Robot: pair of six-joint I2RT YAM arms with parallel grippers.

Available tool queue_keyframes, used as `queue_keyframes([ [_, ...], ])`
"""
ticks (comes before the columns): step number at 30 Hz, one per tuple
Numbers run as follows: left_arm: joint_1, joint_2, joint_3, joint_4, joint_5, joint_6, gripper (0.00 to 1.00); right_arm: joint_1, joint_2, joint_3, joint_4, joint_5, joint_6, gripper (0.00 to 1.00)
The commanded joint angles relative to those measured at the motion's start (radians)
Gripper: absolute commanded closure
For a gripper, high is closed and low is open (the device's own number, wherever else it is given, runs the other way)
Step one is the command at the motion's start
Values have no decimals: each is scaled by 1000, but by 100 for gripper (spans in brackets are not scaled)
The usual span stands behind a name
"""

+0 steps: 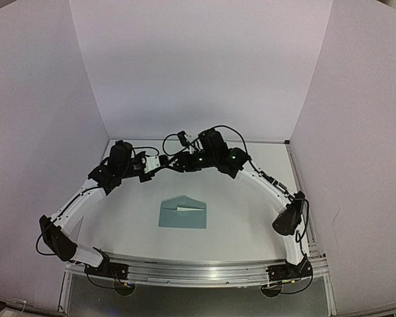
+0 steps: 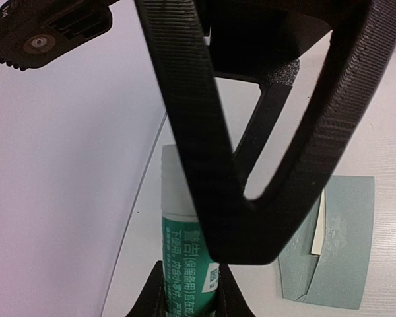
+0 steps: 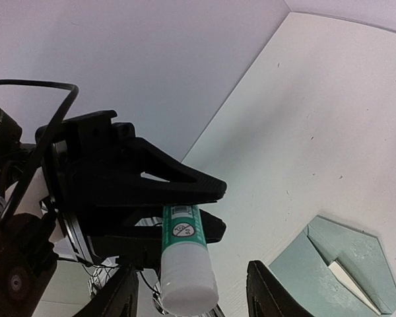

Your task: Place the letter into the envelope and seal it

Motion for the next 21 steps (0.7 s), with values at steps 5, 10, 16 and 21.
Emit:
queue_keyframes([
  [5,0,-11,40,-7,-5,16,100,-5,-60,-8,20,-31,-21,55],
  [10,0,-13,42,-9,3,17,100,-4,-34,16,26,-46,-6,60],
  [16,0,-20,40,-28,22,20,100,-5,-14,27,34,-48,7,68],
  [21,-2,-25,34,-38,33,24,100,-6,1,40,40,-52,10,68],
])
